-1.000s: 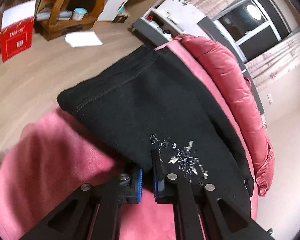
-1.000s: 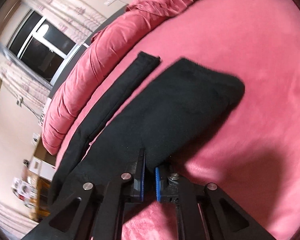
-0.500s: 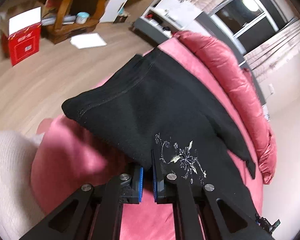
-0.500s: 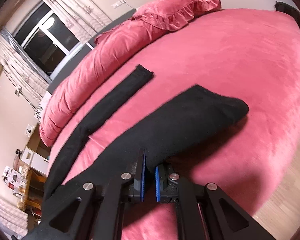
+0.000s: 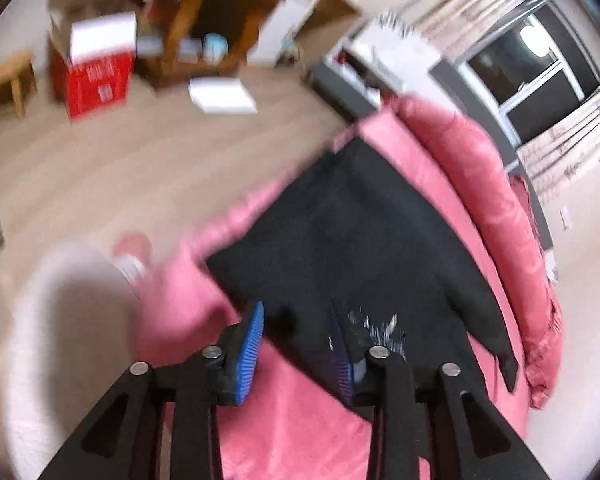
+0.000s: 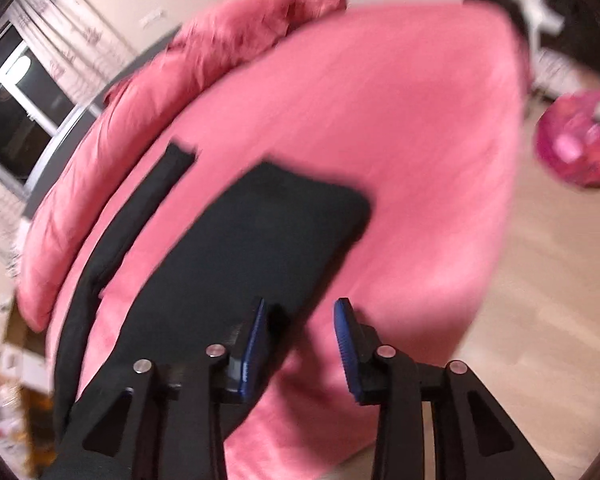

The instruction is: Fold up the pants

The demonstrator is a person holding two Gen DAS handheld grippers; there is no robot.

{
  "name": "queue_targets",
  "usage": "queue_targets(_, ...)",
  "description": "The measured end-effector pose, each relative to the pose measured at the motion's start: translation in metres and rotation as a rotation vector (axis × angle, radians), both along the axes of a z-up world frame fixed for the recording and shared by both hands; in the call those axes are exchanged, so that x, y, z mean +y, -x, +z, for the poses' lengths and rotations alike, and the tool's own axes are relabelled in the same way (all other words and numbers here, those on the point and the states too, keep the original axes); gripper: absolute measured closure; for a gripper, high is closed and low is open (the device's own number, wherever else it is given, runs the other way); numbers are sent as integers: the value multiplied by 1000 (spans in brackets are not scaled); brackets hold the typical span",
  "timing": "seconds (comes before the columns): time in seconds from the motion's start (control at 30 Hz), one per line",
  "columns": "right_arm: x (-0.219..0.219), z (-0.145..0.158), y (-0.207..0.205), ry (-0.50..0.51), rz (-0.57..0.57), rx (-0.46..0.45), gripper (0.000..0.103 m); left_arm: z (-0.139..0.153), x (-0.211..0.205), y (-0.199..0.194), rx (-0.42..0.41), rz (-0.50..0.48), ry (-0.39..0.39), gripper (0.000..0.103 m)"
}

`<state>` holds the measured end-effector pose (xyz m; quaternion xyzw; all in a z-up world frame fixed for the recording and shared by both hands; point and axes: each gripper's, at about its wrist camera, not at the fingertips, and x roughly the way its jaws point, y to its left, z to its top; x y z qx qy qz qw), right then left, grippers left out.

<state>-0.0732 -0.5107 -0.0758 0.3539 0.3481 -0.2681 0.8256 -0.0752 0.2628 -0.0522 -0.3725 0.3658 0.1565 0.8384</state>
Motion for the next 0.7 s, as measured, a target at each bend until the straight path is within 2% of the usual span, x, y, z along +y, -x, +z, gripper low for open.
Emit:
queue_targets(0.07,5,20,1,107,1,-6,64,18,5,-1,-34,15,-67,59)
queue_targets(0.13,22,39,-11,214,65,-19,54,27,9,-18,-45,-5,-98,41)
queue_targets(0.2,41,45,-31,246,158,-35,45,31,11,-43,-42,-48,-107,37)
queue_targets(0.33,101,27,-95,195,405,-18,44,30,11,-126,-4,-170,-114,36)
queue_targets(0.43,141,7,-132,145,503,-8,44,28,9,-188,15,-271,-158,36)
queue_targets(0.5,166,-6,-155,112,545,8,44,23,12,-234,42,-300,-186,36)
queue_targets(0.7,218,-19,-177,136,662,57,44,2,48,-324,101,-240,-194,36)
